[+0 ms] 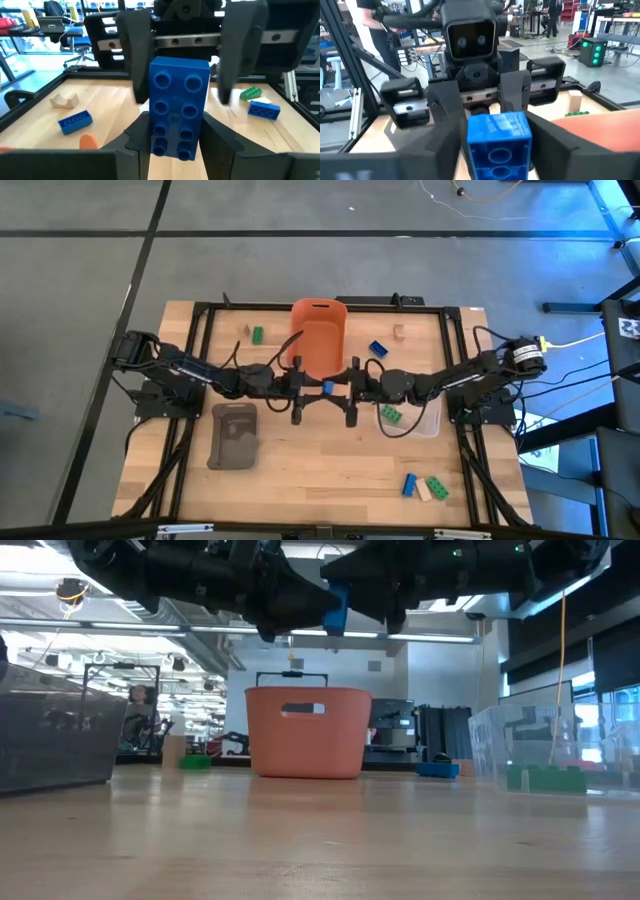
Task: Sort & place blocks by color
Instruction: Put the top left blue game piece into the orange bin
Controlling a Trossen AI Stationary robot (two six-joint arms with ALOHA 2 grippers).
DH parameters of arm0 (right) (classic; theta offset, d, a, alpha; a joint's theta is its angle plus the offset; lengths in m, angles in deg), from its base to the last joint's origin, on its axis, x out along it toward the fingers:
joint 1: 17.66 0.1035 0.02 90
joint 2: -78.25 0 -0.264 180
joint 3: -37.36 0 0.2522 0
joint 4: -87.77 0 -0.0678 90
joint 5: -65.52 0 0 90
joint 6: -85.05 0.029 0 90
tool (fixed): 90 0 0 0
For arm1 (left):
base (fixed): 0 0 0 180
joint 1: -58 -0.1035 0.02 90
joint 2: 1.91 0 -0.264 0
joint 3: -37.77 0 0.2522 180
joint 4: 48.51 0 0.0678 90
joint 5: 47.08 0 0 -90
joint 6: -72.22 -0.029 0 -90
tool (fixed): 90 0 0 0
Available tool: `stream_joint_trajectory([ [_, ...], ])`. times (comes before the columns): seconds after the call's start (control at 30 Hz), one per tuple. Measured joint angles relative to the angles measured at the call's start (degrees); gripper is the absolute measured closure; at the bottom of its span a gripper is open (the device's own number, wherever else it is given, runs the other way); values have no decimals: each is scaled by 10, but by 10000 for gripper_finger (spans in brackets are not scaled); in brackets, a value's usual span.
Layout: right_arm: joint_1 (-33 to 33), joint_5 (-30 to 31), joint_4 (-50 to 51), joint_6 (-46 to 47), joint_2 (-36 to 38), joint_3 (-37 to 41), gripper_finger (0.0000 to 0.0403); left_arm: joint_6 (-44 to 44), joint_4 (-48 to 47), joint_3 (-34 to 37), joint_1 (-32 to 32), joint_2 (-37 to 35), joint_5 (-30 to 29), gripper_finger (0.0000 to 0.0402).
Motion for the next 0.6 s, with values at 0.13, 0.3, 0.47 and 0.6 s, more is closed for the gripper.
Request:
stream_joint_trajectory([
  [0.13,0,1,4,-13,3,0,263,4,-1,0,0,0,-1,282],
  [0.3,0,0,6,-14,4,0,263,-6,0,0,0,0,-2,257],
  [0.47,1,3,61,-10,27,6,263,-20,-68,1,0,-38,-13,215],
  [0.6,15,53,124,-18,88,24,263,-19,-198,0,0,-120,-51,207],
])
